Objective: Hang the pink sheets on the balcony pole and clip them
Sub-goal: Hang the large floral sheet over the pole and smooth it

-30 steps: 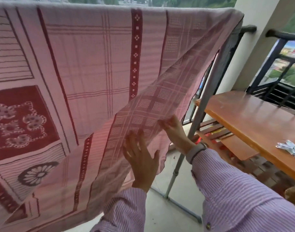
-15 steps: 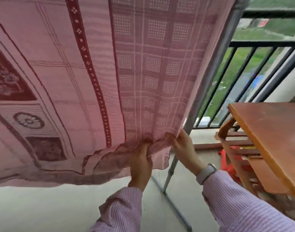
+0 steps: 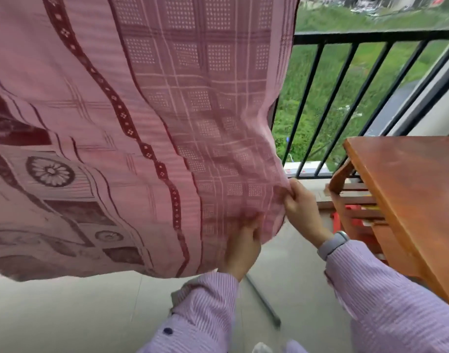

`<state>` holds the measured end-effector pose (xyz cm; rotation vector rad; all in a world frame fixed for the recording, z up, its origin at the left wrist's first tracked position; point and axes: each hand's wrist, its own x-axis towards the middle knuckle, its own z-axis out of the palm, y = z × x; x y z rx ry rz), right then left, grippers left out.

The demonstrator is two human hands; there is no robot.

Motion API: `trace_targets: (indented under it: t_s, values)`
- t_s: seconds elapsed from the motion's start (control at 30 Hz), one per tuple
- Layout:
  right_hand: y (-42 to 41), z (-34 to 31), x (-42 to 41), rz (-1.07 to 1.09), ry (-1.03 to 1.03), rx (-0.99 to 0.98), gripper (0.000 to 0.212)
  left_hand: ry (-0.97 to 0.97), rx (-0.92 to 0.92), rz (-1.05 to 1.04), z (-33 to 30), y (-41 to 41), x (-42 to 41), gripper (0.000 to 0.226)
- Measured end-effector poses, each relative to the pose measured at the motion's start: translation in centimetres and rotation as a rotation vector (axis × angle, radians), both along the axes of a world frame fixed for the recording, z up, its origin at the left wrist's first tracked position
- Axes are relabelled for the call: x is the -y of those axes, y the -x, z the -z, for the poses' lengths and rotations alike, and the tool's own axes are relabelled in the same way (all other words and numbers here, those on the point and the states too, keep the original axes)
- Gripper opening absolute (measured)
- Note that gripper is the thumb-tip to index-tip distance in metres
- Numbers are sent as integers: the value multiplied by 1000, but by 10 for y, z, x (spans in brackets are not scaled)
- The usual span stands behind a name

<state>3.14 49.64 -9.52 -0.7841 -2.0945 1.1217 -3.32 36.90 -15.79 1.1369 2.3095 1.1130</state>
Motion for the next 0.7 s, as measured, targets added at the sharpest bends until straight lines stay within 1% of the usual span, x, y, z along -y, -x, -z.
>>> trace_targets:
  t_s: [0.03,0.07,0.1,0.2,0.3,0.37,0.43,0.53,0.6,0.63,0.67,0.7]
  values:
    - [1,7,-1,-11,-6,54,26,98,-32,55,8,2,2,36]
    - [5,13,-1,-13,-6,75,26,140,-47,33,11,3,7,36]
    - [9,16,0,-6,-9,69,26,114,-59,-25,10,5,14,33]
    - [20,30,2,-17,43,57,22,-52,-93,-240,-6,21,44,29]
    - [21,41,11,-78,160,103,14,-166,-224,-359,-32,50,63,35]
    - [21,43,18,-99,189,83,8,-205,-291,-342,-50,61,57,40]
    - [23,46,22,-140,170,98,11,-224,-309,-282,-65,58,42,42]
    - [20,51,25,-166,127,141,11,-223,-336,-207,-79,41,13,56]
    - [16,54,24,-145,99,145,13,-213,-334,-253,-84,31,-7,65]
    - [13,56,23,-131,91,143,13,-197,-352,-297,-86,30,-16,63]
    - [12,57,20,-111,93,142,14,-181,-376,-342,-88,30,-25,54]
    - [11,56,17,-87,107,137,14,-174,-398,-372,-89,31,-32,40]
